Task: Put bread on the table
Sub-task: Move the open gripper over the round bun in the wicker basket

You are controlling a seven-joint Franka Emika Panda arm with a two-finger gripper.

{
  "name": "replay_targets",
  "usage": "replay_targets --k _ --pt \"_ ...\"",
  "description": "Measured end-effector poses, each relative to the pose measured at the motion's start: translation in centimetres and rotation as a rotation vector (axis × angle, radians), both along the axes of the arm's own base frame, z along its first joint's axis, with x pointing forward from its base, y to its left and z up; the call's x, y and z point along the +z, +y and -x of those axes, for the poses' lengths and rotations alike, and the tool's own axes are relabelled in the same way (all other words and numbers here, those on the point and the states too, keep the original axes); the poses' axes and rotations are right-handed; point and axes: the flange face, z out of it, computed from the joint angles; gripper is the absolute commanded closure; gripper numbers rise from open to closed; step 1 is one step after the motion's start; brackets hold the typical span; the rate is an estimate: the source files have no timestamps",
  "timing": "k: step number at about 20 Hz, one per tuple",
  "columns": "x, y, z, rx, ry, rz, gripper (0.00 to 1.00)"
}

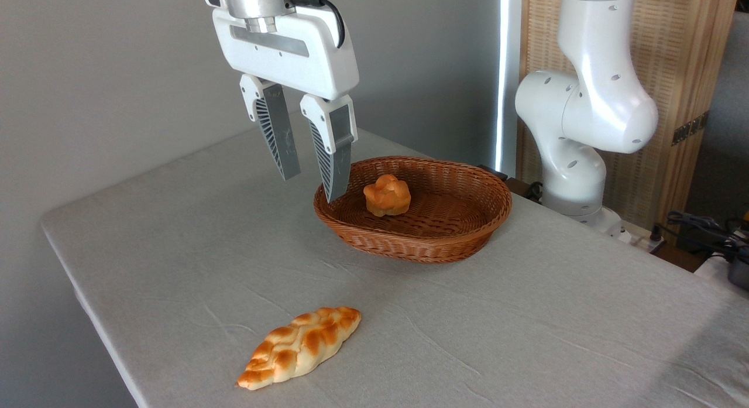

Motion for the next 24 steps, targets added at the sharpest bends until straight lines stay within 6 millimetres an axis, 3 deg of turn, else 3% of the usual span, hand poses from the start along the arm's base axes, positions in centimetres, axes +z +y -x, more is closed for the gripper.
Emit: replay_targets --k 17,20,24 --pt "-0.2 -1.2 0.6 -0.021 0.01 0.0 0.0" --pt "-0.9 -2.1 2.2 -0.041 0.028 -0.003 0.0" --pt "-3.4 -6.7 7.0 -0.134 0.083 -0.01 0.0"
